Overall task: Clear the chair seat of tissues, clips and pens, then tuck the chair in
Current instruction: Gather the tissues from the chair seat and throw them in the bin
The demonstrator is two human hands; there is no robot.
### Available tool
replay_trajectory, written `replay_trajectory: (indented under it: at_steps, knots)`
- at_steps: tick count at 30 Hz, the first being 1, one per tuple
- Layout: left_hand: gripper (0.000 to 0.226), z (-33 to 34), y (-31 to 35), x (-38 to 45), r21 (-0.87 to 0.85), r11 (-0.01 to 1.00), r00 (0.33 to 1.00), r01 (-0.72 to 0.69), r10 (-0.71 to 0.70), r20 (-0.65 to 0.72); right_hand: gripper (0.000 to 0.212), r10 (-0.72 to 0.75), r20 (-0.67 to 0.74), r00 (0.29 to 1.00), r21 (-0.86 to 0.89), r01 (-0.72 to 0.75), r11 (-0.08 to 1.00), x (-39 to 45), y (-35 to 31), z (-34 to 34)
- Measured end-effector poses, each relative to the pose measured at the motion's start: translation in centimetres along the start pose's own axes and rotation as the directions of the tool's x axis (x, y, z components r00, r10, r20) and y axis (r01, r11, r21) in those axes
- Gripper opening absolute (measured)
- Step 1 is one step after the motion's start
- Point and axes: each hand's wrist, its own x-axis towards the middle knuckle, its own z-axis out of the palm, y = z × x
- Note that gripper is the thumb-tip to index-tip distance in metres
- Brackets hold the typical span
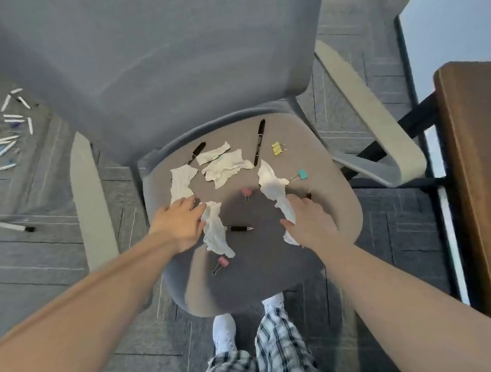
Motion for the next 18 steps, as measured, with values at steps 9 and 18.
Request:
replay_trajectory:
  at_steps: [9, 18]
  knots:
    - [0.056, 3.5, 0.5, 3.1, -0.105, 0.991, 0.996, 0.082, -0.078, 0.042, 0.055, 0.046, 0.007, 0.999, -0.174, -0.044, 0.984, 3.5, -0.3, 2.9]
    - [0.051, 5.1, 1.0, 4.4, -0.202, 0.979, 1.0, 0.02, -0.017, 0.018, 0.05, 0.074, -0.175, 0.982, 0.014, -0.073, 0.997, 4.7, -2.5, 2.5]
